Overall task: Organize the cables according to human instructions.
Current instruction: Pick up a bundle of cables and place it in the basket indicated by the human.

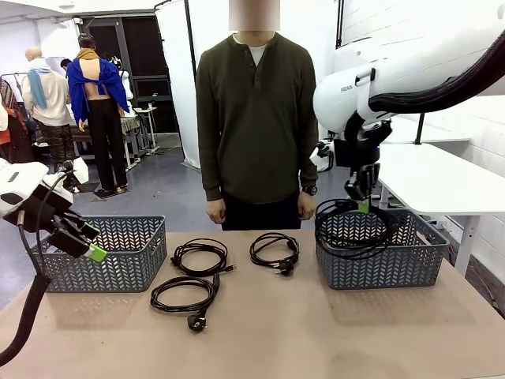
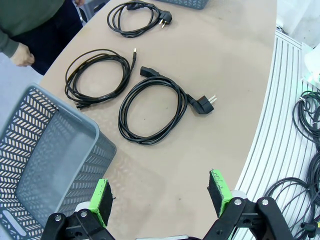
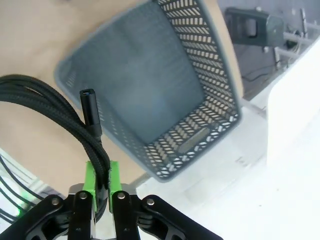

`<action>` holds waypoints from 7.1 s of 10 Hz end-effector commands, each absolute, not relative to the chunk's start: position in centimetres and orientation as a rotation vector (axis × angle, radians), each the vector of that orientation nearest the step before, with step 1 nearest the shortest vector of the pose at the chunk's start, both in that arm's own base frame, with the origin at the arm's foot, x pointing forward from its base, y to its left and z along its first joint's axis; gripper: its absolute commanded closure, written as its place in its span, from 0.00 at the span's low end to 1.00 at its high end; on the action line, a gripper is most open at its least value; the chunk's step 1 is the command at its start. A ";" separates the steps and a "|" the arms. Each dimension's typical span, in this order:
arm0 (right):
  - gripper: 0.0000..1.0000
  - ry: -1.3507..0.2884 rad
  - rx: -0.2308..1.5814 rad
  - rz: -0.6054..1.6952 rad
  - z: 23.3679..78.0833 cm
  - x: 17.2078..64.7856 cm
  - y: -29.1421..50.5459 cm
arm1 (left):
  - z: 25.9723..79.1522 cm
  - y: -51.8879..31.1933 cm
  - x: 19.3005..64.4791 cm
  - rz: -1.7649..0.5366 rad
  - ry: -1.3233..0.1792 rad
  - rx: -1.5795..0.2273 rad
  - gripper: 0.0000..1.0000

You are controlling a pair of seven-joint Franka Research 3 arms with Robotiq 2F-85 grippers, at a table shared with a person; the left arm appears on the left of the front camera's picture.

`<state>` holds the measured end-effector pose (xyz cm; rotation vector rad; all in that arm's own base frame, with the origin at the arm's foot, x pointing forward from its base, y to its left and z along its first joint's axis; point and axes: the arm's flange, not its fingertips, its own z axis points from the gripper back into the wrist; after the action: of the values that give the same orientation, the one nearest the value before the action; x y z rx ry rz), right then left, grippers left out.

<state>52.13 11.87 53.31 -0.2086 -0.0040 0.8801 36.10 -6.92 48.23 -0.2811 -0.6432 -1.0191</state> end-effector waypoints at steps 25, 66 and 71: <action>1.00 -0.132 -0.206 1.332 48.1 66.7 7.4 | 48.1 -6.7 36.3 -1.034 -0.651 -0.301 0.00; 0.00 -0.414 0.285 1.304 49.2 50.3 7.4 | 48.1 -6.7 36.3 -1.034 -0.651 -0.301 0.00; 0.00 -0.404 0.382 1.382 48.2 48.5 7.2 | 48.1 -6.7 36.3 -1.034 -0.651 -0.301 0.00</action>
<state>48.51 7.21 48.67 0.3718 -0.3943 1.3407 36.09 -6.95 48.25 -0.2802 -0.6427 -1.0191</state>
